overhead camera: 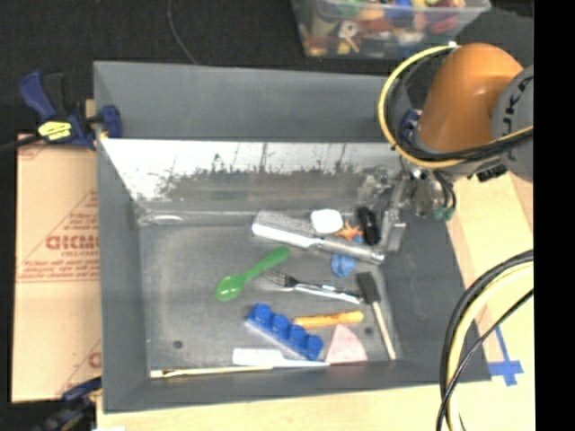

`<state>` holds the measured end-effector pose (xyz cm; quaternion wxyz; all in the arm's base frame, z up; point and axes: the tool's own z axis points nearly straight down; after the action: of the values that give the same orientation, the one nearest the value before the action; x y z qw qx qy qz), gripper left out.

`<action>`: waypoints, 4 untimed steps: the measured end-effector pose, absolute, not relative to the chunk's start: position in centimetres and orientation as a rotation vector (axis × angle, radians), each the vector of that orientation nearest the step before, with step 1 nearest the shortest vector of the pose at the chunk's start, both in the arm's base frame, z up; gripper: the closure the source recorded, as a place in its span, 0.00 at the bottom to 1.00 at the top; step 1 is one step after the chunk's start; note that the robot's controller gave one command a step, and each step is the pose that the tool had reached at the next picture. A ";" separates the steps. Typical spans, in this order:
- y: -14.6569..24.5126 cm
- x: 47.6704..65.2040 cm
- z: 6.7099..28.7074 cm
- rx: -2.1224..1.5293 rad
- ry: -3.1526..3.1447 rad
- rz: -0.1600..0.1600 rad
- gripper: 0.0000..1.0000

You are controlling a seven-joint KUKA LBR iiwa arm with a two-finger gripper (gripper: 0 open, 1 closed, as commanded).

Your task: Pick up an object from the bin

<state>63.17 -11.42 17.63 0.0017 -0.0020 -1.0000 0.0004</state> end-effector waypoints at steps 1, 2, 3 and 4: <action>-11.4 63.4 18.1 -0.001 -3.147 0.003 0.00; -6.8 65.1 6.9 -0.118 -3.138 0.000 0.00; -6.5 65.7 15.1 0.102 -3.163 0.012 0.00; -2.9 64.4 9.9 -0.168 -3.139 -0.002 0.00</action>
Offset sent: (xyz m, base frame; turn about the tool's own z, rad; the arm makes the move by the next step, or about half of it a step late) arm 0.0199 0.0454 -0.1063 0.0746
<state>64.43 -2.86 9.94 -0.0011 -0.0535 -0.9986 -0.0005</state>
